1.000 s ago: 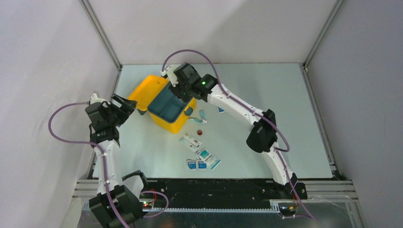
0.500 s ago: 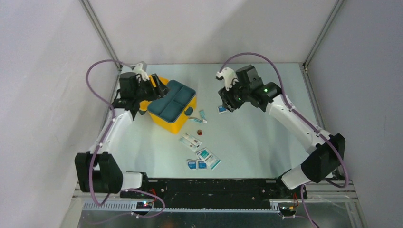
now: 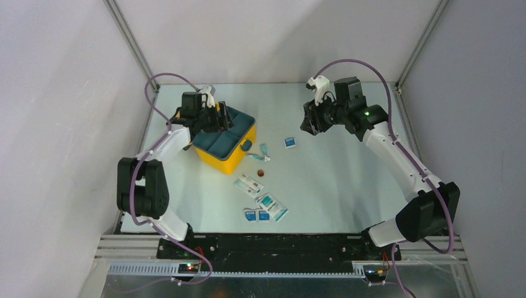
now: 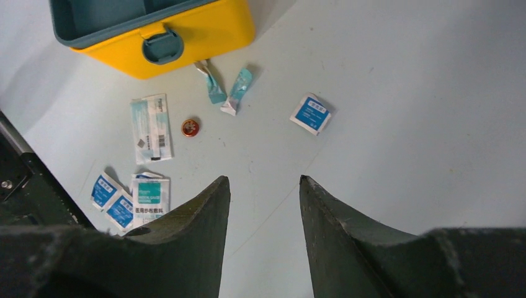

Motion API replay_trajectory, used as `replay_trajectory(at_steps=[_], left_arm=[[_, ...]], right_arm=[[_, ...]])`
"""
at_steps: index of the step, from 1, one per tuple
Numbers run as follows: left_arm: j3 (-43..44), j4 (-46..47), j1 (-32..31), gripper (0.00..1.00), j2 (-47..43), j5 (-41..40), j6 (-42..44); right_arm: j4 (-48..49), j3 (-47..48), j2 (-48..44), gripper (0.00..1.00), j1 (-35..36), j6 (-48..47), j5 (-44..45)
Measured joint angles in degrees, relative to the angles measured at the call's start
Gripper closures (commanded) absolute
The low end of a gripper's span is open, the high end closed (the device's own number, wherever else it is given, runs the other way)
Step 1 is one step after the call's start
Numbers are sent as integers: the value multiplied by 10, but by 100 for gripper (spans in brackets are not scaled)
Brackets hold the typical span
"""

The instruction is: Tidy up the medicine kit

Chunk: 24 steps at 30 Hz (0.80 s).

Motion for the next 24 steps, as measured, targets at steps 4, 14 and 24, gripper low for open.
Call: replay_trajectory(at_steps=[4,14,24], left_arm=[[6,-2,0,22,16,-1,7],[7,-17,-1,23,2,-3,9],[4,-19,-47,24,-87,-34,87]], right_arm=[[8,0,-2,50,0,4,-19],[11,0,-6,50,-1,8,-32],[16,-7,-1,49,2,1,-32]])
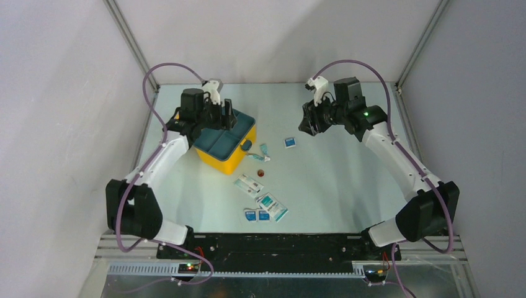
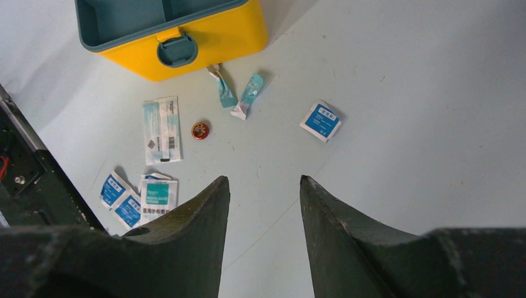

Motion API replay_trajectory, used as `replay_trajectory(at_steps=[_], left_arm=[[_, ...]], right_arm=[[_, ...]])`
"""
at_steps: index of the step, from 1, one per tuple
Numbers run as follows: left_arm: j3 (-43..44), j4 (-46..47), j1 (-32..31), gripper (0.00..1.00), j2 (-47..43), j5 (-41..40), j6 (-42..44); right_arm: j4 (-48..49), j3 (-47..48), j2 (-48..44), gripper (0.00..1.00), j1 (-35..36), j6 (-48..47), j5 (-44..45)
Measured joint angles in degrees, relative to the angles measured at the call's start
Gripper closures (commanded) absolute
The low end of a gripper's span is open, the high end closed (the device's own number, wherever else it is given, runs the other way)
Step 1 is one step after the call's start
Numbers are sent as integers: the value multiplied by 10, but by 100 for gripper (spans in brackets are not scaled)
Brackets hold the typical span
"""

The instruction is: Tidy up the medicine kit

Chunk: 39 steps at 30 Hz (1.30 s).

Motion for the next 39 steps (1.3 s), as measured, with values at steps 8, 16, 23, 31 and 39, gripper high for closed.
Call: replay_trajectory(at_steps=[8,16,23,31,39], left_arm=[[-36,-33,-27,20,-125,-25,101],[-82,-87,-10,20,-268,-20,208],[-155,-106,2,20,-264,24,208],[-180,-99,38,19,-307,63,167],[-184,-83,55,19,-344,73,141]], right_arm=[[-11,0,31,48,70,-40,36],[-19,-31,21,50,164,-103,115],[-34,-94,18,50,183,-113,123],[-6,-131,61,50,289,-95,121],[27,-134,165,50,348,-49,139]])
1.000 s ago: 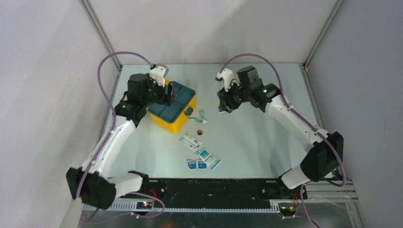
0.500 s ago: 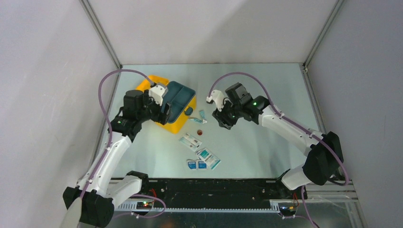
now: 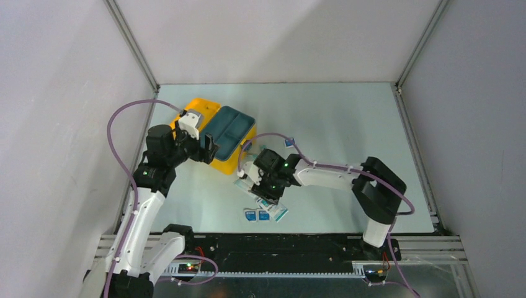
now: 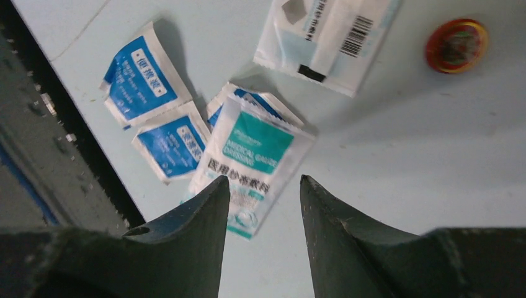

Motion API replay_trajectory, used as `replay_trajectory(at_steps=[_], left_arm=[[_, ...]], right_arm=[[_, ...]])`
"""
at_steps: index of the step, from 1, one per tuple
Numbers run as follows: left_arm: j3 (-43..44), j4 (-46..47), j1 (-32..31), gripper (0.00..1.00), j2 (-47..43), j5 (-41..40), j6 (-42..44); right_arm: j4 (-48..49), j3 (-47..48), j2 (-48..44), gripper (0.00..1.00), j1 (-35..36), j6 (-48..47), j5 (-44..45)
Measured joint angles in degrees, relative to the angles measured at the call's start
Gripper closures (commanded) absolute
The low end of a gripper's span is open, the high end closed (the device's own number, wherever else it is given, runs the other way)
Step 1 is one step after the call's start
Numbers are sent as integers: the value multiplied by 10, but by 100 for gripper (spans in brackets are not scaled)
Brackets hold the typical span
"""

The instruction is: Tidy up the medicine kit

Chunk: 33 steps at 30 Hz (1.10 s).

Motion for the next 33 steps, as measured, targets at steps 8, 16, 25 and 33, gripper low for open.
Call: replay_trajectory(at_steps=[8,16,25,33], left_arm=[[0,9,14,19,2,7,-7],[0,13,17,19,15,11,-15],[0,22,17,18,30,12,-27],[20,40,13,18,93,59,-80]], right_arm=[[26,0,64,57,40,61,45],[18,30,88,88,43,88,70],[-16,28,59,100,20,86,57],[-33,50,-88,100,-87,88,-10]])
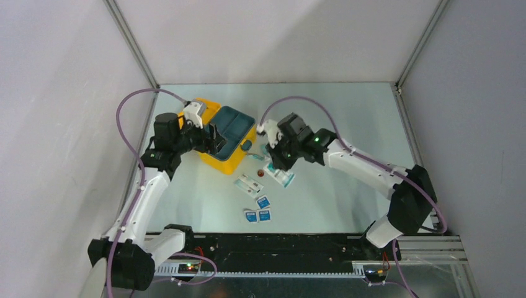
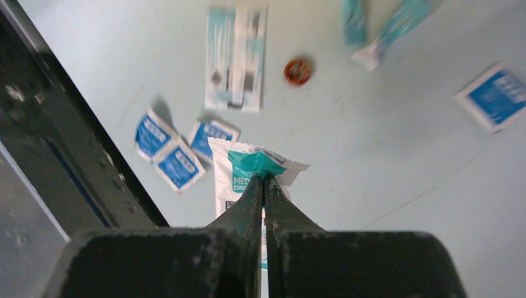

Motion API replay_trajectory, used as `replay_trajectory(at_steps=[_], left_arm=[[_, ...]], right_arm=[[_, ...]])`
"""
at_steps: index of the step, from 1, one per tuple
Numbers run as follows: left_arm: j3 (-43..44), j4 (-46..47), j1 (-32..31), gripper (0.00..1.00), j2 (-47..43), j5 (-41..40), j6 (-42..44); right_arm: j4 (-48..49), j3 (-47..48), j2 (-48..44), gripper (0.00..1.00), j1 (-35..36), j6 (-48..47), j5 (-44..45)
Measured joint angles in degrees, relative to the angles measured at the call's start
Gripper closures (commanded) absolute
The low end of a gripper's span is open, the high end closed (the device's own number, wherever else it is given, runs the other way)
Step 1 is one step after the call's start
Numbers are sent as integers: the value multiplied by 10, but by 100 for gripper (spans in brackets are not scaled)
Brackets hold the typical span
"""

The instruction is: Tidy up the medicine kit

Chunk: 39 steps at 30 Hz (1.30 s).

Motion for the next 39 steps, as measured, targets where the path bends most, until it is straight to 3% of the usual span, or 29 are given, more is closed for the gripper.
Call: replay_trajectory(at_steps=[5,11,22,30,34,39], left_arm=[[43,10,-37,18,47,29,-26],[62,40,-75,20,75,38,-75],[63,118,-103,26,165,63,-216],[91,125,-147,52,232,86,-249],[106,131,-158,79,255,99,-262],[111,139,-164,92,267,113,-270]], right_arm=[[9,87,-4,100,-49,51,-24],[13,214,81,100,-81,169,-5],[-16,232,136,100,-113,332,38],[-17,247,136,100,-115,368,45],[-17,247,136,100,-115,375,49],[-18,247,136,100,-115,377,49]])
